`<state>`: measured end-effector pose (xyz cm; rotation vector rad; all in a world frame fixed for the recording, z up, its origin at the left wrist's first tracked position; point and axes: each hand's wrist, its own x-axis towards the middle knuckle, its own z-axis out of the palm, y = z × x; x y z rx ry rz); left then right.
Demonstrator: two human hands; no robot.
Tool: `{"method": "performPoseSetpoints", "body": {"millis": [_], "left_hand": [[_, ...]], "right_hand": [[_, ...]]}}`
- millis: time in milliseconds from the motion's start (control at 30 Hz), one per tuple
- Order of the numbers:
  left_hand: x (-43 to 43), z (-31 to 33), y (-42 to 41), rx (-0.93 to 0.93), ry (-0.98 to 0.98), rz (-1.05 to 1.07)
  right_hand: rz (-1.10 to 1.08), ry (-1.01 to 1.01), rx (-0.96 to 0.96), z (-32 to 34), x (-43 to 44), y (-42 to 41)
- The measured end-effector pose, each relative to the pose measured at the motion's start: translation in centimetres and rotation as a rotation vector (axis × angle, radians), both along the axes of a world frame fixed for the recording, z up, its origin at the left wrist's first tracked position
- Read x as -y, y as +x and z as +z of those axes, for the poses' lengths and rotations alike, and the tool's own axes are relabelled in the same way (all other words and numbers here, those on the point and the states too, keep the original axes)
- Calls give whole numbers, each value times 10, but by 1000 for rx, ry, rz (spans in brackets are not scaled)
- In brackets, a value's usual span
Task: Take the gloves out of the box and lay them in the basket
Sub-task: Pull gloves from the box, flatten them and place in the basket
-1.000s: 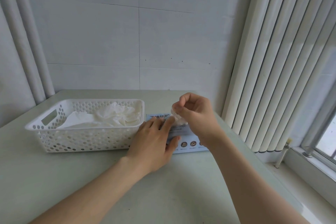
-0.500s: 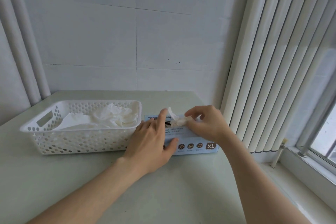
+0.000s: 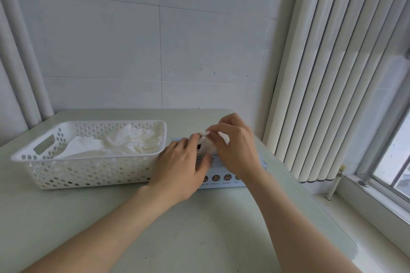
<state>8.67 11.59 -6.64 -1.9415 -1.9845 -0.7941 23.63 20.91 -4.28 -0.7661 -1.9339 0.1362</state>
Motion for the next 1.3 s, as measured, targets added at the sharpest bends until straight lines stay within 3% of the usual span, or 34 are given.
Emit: {"method": "performPoseSetpoints", "body": {"millis": [300, 533, 733, 833, 933, 1033, 1300], "left_hand": [[3, -2, 7, -184, -8, 62], [7, 8, 6, -209, -119, 55], [7, 19, 11, -38, -89, -6], [7, 19, 11, 57, -62, -143], [4, 22, 13, 49, -77, -255], [-2, 25, 14, 6, -145, -257], [-28, 35, 21, 305, -78, -147]], "right_hand": [[105, -500, -504, 22, 9, 17], [193, -662, -727, 27, 9, 19], [316, -654, -433, 28, 10, 25], [73, -513, -411, 33, 5, 37], [-200, -442, -70, 28, 1, 44], [-255, -430, 235, 23, 4, 40], [-25, -110, 310, 15, -1, 33]]}}
